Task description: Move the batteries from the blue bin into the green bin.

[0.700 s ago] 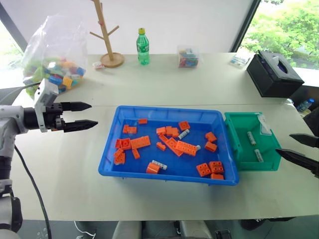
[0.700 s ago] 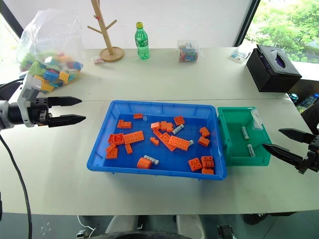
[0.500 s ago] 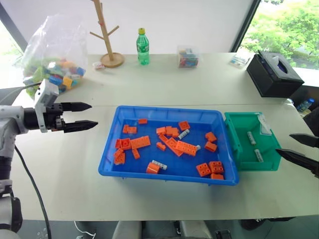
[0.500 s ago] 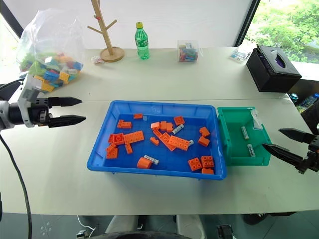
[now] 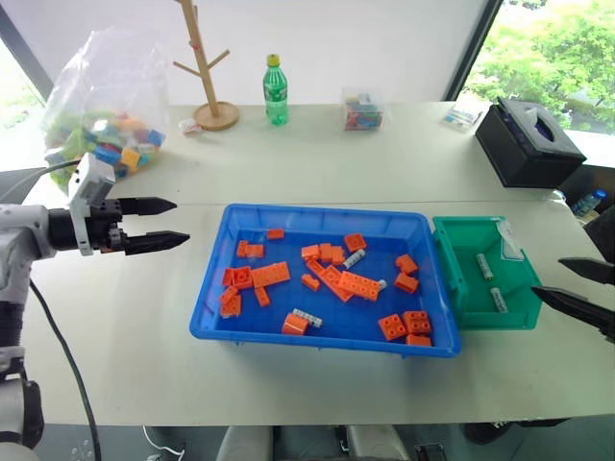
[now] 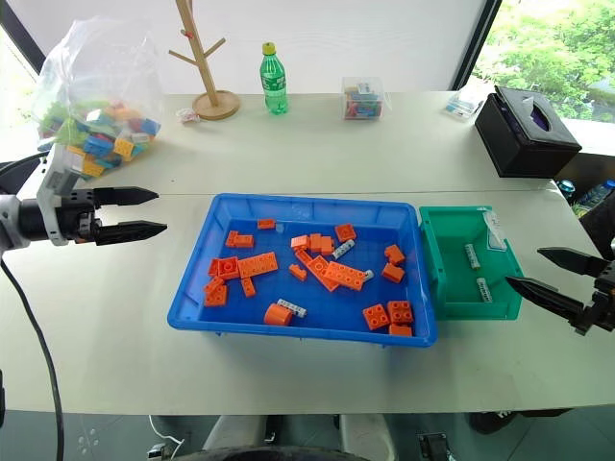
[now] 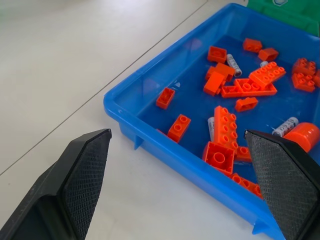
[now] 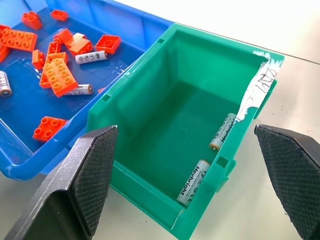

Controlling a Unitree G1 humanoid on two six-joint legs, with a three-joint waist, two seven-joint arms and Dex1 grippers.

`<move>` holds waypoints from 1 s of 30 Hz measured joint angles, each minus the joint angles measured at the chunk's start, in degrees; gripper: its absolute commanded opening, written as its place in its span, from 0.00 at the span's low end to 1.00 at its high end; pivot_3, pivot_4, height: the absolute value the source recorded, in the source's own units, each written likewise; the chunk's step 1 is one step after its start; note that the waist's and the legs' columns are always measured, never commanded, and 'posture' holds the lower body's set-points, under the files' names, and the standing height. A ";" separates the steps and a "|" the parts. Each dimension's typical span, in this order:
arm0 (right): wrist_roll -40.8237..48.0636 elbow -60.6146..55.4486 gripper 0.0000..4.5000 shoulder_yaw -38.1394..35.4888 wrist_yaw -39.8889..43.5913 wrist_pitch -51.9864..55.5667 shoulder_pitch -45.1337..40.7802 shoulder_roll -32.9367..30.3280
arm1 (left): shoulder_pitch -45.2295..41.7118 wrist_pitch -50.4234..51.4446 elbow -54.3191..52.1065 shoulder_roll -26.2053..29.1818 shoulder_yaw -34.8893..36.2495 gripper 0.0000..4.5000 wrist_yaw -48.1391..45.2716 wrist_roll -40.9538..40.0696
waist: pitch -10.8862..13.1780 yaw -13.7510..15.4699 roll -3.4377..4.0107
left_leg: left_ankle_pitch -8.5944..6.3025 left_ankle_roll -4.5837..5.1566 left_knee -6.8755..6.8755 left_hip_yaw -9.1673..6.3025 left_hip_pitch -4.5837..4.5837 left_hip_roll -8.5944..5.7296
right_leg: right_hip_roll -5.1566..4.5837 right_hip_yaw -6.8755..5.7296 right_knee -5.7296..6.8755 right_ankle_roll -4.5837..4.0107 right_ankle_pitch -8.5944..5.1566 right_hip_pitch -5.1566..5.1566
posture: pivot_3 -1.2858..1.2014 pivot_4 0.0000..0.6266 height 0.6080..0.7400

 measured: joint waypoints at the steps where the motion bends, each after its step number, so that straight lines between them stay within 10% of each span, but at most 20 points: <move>1: 0.00 0.00 1.00 0.00 0.00 0.00 0.01 0.00 | 0.00 0.05 -0.09 -0.06 0.00 0.99 0.10 -0.01 | 0.00 0.00 0.00 | 0.00 0.00 0.00 0.00 0.00 0.00 | 0.00 0.00 0.00 0.00 0.00 0.00 | 0.52 0.24 0.97; 15: -0.91 -3.03 1.00 3.23 -1.19 -0.10 -7.36 -2.76 | -2.61 0.31 -3.13 -1.05 -2.10 0.99 -0.92 -0.01 | 0.00 -0.30 0.01 | 0.00 0.00 0.14 0.03 0.03 0.00 | 0.01 0.02 0.15 0.00 0.00 0.00 | 0.52 0.24 0.97; 23: -1.85 -11.47 1.00 28.14 -2.20 -0.07 -30.43 -5.23 | -8.49 1.12 -7.37 -0.63 -6.87 0.99 -6.74 -0.10 | 0.01 -0.33 0.03 | 0.00 -0.01 0.38 -0.02 -0.27 0.03 | 0.04 -0.06 0.19 0.00 0.00 -0.20 | 0.52 0.24 0.97; 30: -11.12 -8.74 1.00 53.32 -5.18 1.47 -49.99 7.82 | -8.99 -1.63 -11.65 3.00 -11.51 0.99 -12.63 -0.05 | 0.03 -0.17 0.04 | 0.00 -0.02 0.63 -0.08 -0.71 0.01 | 0.02 -0.13 0.24 0.01 0.01 -0.57 | 0.52 0.24 0.97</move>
